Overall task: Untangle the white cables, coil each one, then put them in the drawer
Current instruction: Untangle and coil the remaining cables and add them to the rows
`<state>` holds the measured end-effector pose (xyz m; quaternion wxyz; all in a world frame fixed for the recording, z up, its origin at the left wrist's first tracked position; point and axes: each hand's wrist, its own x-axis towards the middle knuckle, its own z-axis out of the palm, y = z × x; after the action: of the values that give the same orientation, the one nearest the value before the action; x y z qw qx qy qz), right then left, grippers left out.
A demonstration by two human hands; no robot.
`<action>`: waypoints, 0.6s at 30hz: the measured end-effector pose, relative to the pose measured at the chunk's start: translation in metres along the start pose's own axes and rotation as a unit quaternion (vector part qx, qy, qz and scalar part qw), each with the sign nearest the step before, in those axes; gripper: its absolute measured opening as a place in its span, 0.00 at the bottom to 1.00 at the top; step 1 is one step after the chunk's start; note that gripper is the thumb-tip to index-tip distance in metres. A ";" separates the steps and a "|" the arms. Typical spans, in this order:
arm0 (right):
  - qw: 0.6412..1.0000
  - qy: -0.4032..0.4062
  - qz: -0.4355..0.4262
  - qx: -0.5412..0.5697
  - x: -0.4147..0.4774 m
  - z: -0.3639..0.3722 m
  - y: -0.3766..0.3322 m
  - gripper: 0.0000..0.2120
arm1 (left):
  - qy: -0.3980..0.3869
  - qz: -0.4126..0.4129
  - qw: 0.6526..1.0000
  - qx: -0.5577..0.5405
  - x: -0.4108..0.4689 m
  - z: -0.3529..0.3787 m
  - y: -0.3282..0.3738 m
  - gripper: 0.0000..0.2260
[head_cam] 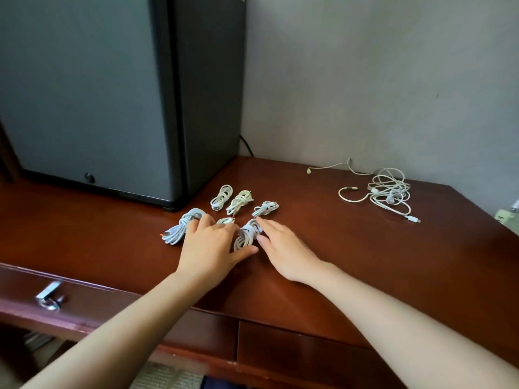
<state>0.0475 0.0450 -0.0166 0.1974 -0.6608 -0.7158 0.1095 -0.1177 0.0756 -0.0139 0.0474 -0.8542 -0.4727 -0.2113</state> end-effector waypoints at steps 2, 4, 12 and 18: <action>1.000 0.002 -0.007 -0.003 -0.002 -0.001 0.003 0.23 | 0.029 0.011 0.999 0.013 0.004 0.000 0.001 0.40; 1.000 0.007 -0.010 0.003 -0.003 -0.005 0.007 0.23 | 0.064 0.023 0.997 0.037 0.009 -0.002 0.007 0.37; 0.998 0.011 -0.055 0.004 -0.017 -0.048 0.032 0.22 | 0.022 0.024 0.998 0.046 0.038 -0.020 0.063 0.26; 0.999 0.037 -0.021 -0.032 -0.037 -0.082 0.090 0.21 | 0.026 0.009 0.997 -0.078 0.065 0.002 0.120 0.17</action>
<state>0.1652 0.0096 0.0142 0.2049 -0.6553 -0.7247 0.0578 0.0127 0.0617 0.0250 -0.0049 -0.8538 -0.4455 -0.2694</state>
